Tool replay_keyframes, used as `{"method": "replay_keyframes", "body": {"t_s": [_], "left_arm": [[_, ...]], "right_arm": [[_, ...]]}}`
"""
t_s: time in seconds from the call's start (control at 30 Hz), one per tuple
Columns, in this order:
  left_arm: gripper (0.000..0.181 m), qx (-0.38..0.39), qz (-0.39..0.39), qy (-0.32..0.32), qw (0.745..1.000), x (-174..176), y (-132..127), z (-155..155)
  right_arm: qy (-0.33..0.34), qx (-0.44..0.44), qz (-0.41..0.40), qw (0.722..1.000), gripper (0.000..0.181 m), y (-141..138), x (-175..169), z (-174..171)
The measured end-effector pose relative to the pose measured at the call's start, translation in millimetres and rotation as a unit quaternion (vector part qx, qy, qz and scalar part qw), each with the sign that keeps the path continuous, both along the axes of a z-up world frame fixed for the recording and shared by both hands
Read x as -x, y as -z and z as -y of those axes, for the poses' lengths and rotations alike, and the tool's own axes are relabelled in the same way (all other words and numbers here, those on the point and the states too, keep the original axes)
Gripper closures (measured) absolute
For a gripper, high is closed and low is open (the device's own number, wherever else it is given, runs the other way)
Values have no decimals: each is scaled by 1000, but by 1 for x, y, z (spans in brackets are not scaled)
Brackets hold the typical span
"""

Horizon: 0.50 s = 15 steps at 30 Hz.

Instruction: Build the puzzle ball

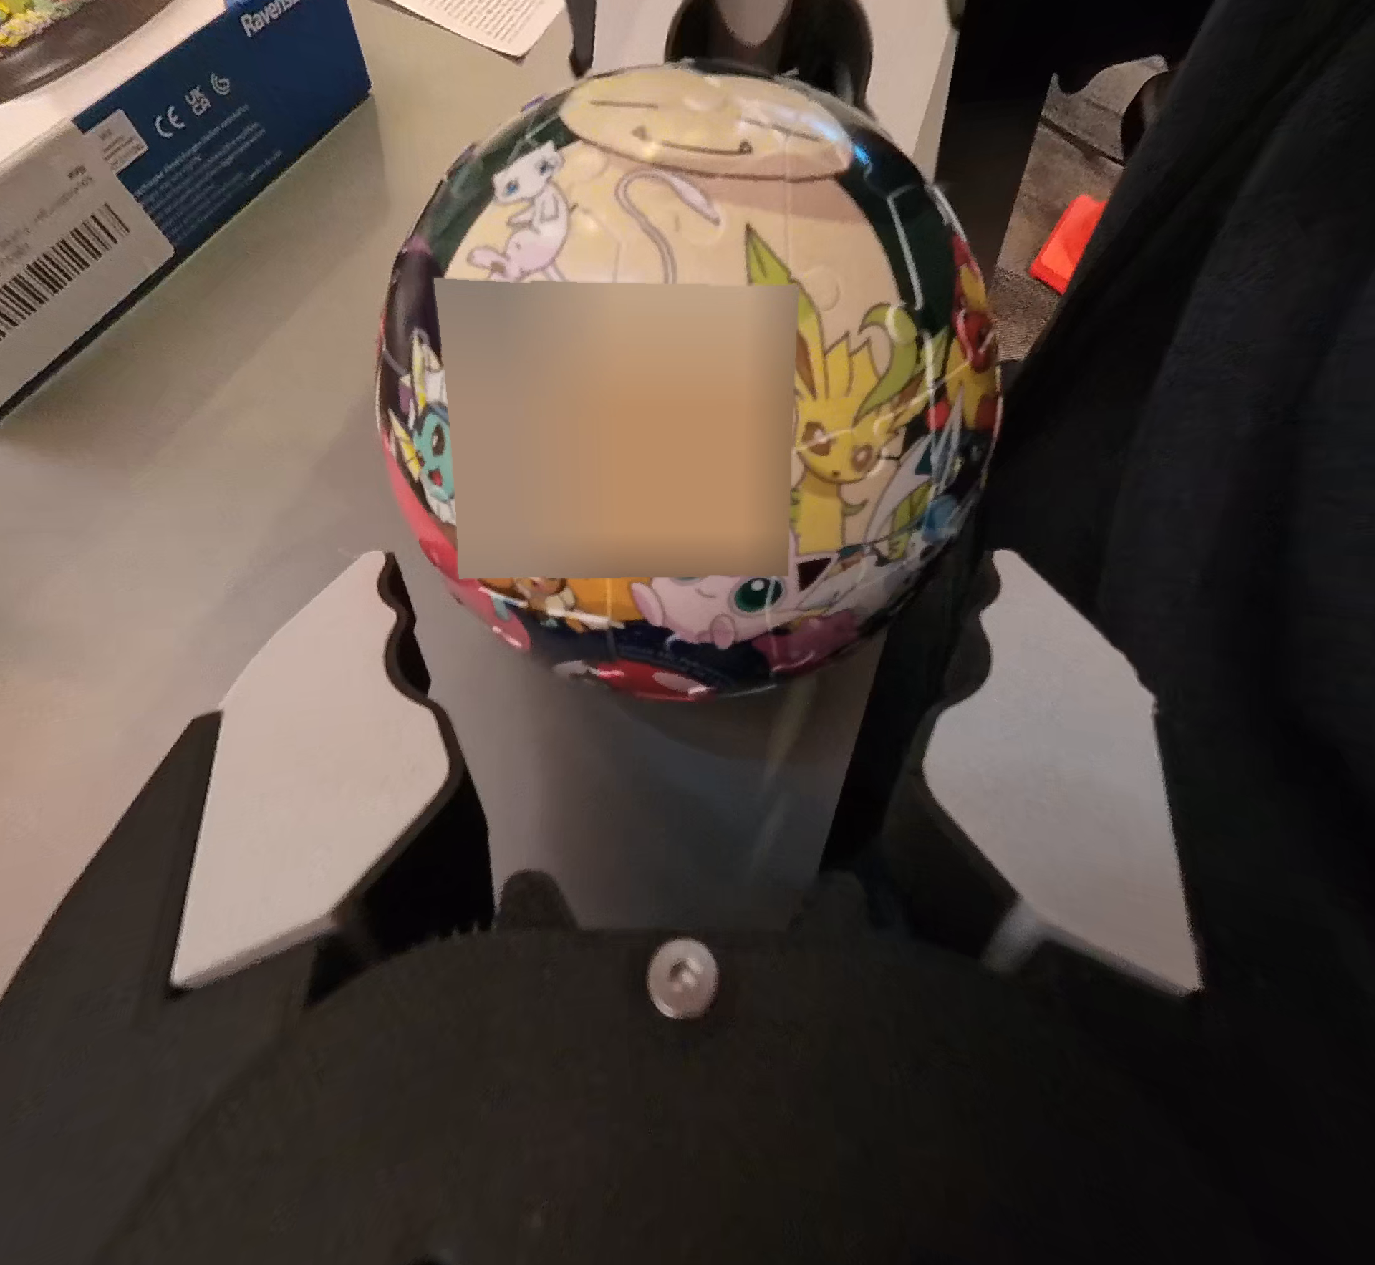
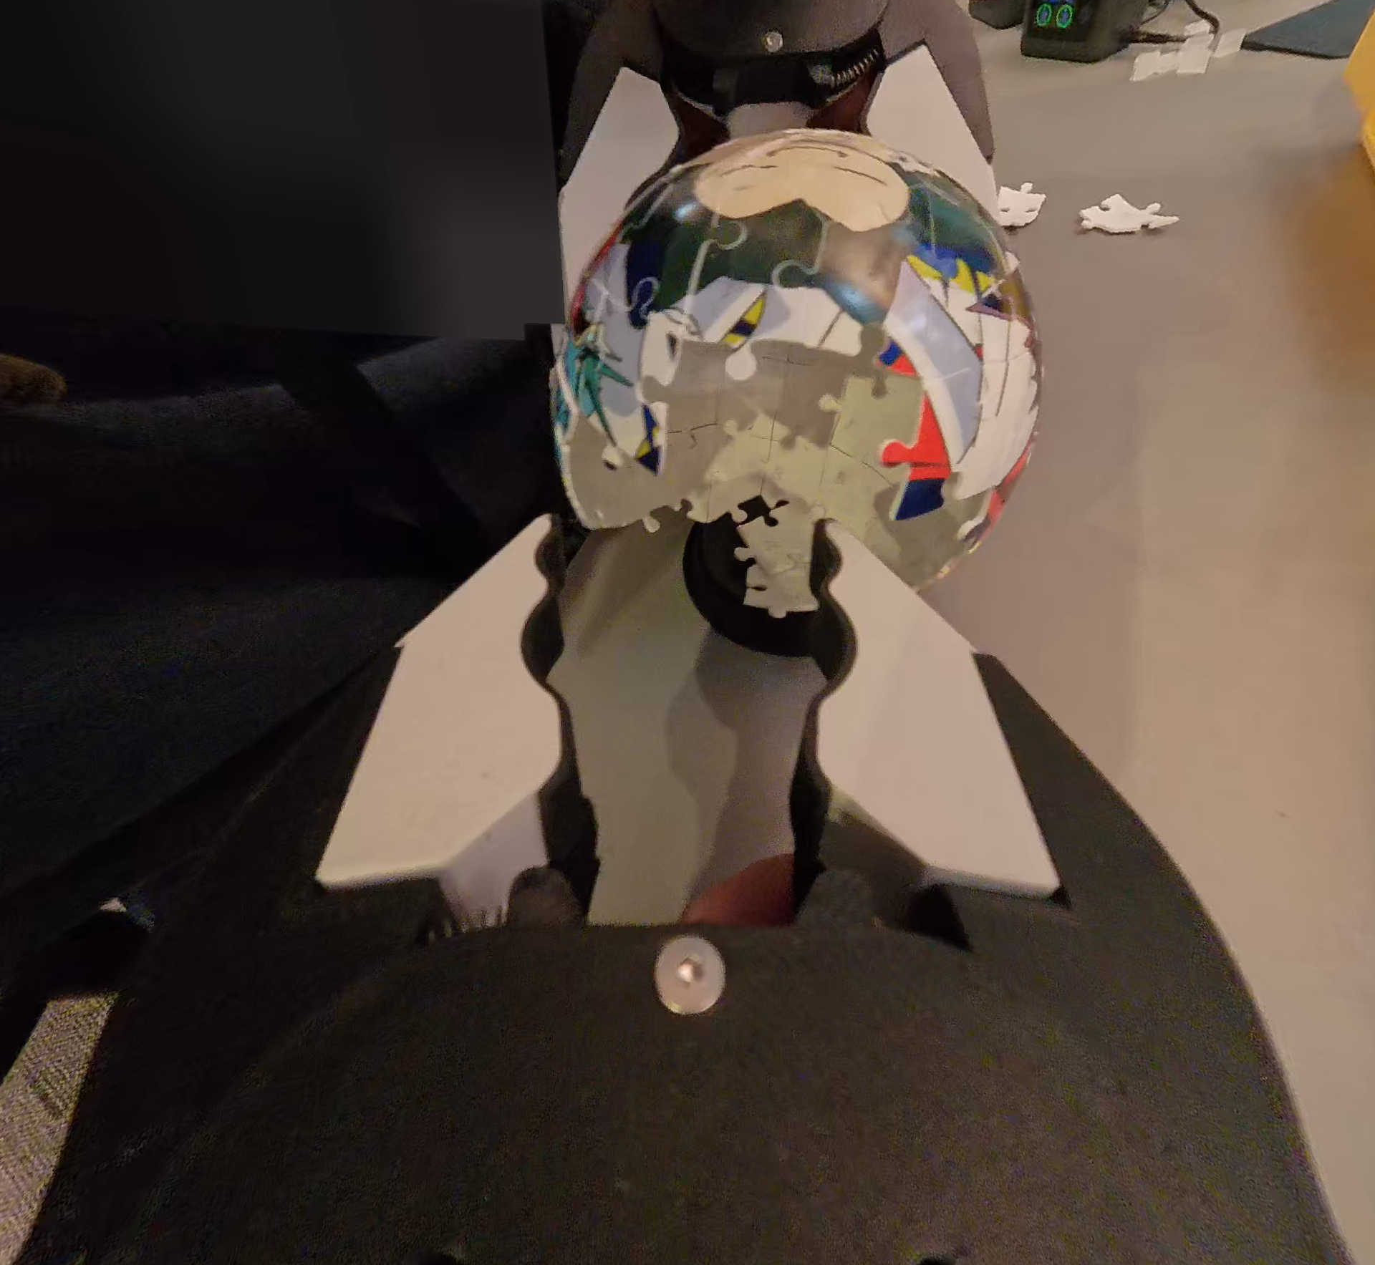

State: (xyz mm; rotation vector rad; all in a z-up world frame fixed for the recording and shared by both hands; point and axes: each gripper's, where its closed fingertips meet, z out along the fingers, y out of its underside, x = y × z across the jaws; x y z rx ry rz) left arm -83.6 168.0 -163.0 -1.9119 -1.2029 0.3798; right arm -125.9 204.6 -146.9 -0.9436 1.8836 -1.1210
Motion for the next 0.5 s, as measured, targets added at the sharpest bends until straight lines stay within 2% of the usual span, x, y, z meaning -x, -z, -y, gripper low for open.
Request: {"method": "replay_keyframes", "body": {"t_s": [0.17,0.23,0.5], "left_arm": [[46,3,-4,-6,1000,2,0,-4],[46,5,-4,-9,1000,4,1,-5],[49,0,-8,-5,1000,6,1,-4]], "right_arm": [[-43,30,-26,998,94,2,-6,-24],[-54,33,-68,996,81,16,-13,-30],[-66,64,-207,974,58,57,-35,-26]]}}
